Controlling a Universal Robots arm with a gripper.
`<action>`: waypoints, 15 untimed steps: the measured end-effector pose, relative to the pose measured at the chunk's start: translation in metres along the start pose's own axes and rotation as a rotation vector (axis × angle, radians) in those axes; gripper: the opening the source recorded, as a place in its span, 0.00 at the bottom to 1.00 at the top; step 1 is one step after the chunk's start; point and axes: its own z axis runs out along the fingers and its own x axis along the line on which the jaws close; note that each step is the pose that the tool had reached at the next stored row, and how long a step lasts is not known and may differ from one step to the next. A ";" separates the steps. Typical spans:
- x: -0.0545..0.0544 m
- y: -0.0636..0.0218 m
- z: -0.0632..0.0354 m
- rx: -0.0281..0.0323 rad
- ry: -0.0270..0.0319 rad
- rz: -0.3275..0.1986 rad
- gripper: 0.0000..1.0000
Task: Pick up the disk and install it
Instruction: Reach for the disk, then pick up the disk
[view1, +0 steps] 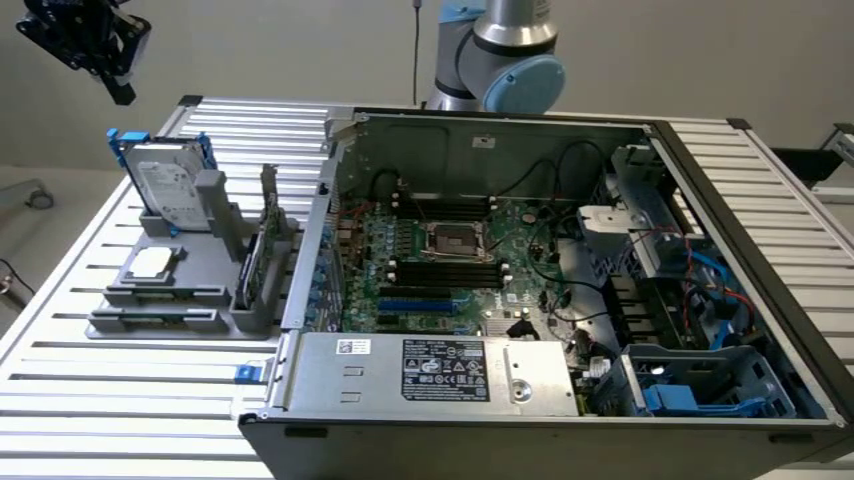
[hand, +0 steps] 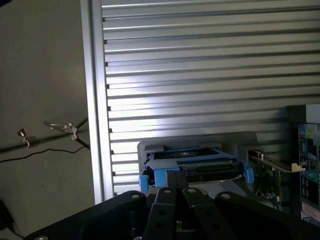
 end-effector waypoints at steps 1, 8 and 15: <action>0.000 0.0000 0.0002 0.0000 0.0000 0.000 0.11; 0.001 -0.0002 0.0025 -0.0010 0.0042 -0.082 0.11; 0.001 -0.0003 0.0049 -0.0034 0.0109 -0.208 0.11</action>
